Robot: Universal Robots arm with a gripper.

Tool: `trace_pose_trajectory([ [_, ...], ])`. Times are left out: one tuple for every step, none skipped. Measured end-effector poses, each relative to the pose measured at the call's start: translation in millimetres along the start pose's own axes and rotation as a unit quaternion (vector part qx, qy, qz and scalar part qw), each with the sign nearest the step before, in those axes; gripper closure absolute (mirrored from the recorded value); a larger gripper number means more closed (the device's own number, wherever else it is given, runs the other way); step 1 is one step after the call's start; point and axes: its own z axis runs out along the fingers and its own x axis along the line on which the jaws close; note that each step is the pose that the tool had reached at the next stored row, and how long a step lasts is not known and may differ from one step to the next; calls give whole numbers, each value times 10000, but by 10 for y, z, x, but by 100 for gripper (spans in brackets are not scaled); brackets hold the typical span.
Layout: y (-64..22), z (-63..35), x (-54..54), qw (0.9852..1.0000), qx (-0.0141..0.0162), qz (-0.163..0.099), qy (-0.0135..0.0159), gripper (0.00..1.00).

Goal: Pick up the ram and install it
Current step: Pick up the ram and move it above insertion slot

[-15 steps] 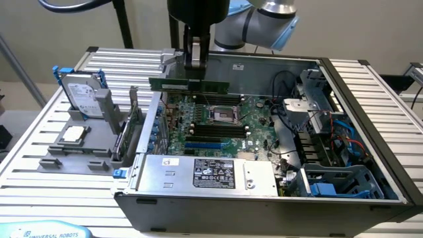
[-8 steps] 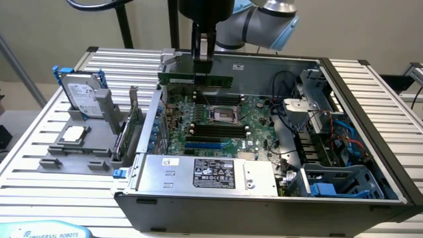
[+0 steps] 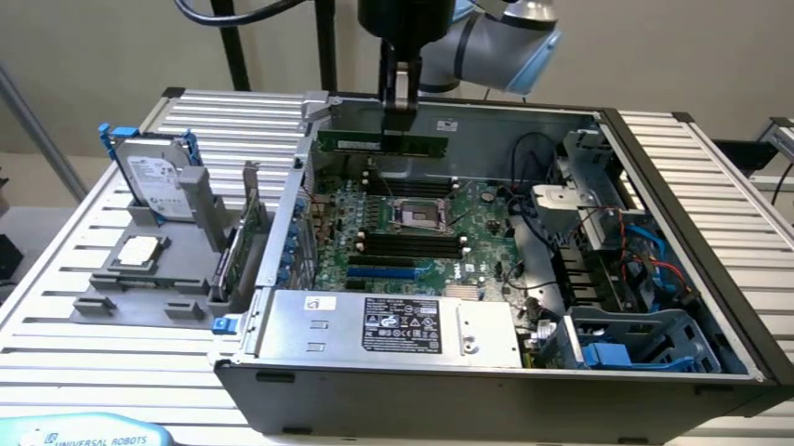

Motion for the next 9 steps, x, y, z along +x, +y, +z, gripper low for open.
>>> trace_pose_trajectory([
  [-40,21,-31,10000,0,0,-1,86],
  [-78,40,-58,10000,0,0,0,86],
  [-116,58,-85,10000,0,0,0,86],
  [-156,76,-111,10000,0,0,0,86],
  [-195,92,-133,10000,0,0,0,86],
  [-231,106,-153,10000,0,0,1,86],
  [-273,121,-174,10000,0,0,1,86],
  [-310,133,-191,10000,0,0,2,86],
  [-347,145,-208,10000,0,1,2,86],
])
